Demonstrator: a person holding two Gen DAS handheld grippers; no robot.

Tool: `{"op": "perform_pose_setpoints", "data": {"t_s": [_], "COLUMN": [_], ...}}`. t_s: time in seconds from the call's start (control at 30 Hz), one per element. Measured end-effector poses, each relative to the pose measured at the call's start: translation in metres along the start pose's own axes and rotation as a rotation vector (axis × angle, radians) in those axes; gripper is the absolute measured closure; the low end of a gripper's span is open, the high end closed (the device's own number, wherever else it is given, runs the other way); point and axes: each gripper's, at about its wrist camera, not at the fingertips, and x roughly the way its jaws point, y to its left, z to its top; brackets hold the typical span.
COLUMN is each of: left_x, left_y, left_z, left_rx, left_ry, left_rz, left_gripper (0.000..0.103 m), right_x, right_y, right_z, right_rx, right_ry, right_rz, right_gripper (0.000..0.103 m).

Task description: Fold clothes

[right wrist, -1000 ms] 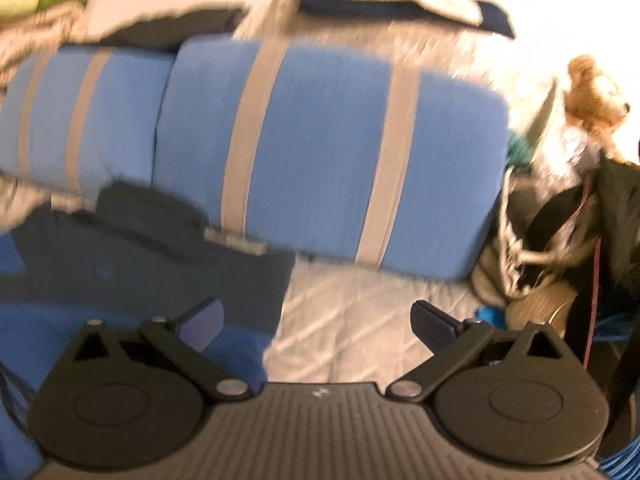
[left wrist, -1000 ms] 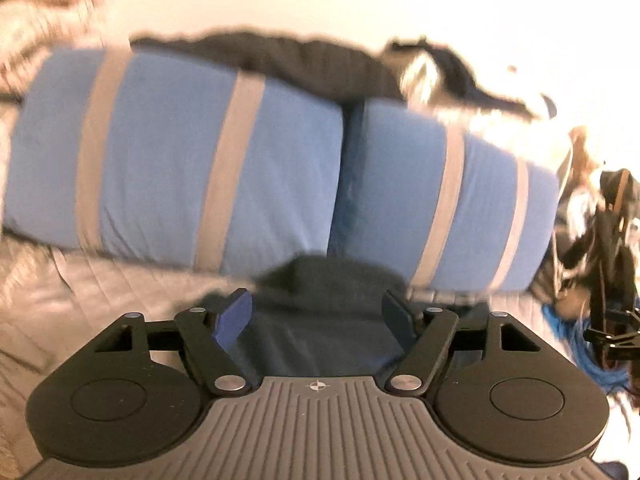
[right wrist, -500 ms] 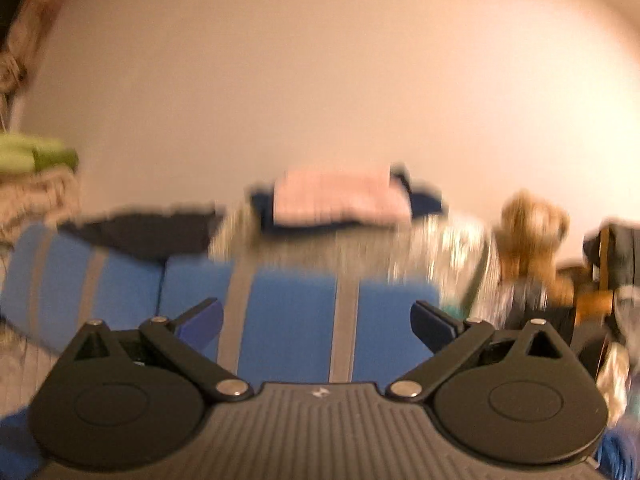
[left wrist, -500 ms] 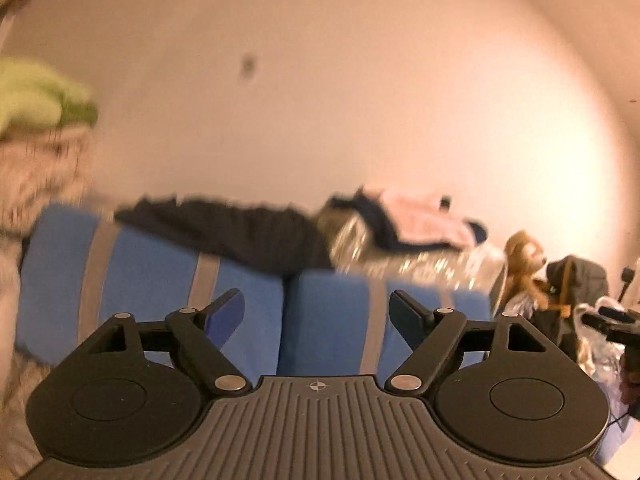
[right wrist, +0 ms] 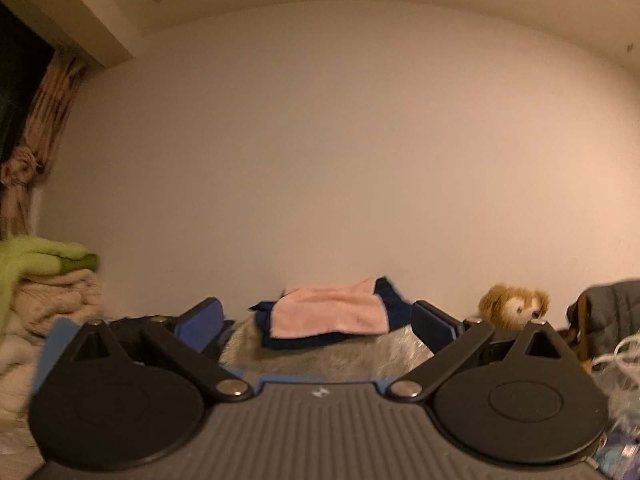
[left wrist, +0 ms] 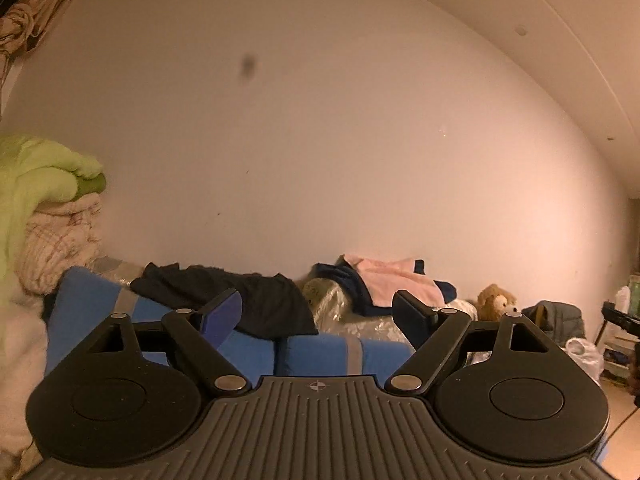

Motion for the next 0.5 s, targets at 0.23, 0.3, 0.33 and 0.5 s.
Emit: {"op": "perform_pose_setpoints", "data": {"t_s": [0.23,0.3,0.33,0.5], "left_x": [-0.05,-0.064,-0.071,-0.11], "left_y": [0.001,0.006,0.009,0.029], "left_z": [-0.017,-0.023,-0.024,-0.025], "left_rx": [0.095,0.115,0.117,0.073], "left_ry": [0.074,0.098,0.107,0.173], "left_rz": [0.025,0.046,0.057,0.088], "left_gripper": [0.019,0.019,0.019,0.019], "right_x": [-0.063,-0.077,-0.084,-0.114], "right_y": [-0.002,-0.002,-0.004,-0.02], "right_z": [-0.016,-0.025,-0.028,-0.035], "right_rx": [-0.127,-0.165,-0.174,-0.104], "right_ry": [0.067,0.095,0.112,0.219], "right_rz": [0.075,0.088,0.095,0.146], "right_gripper": [0.0,0.0,0.0,0.0]}}
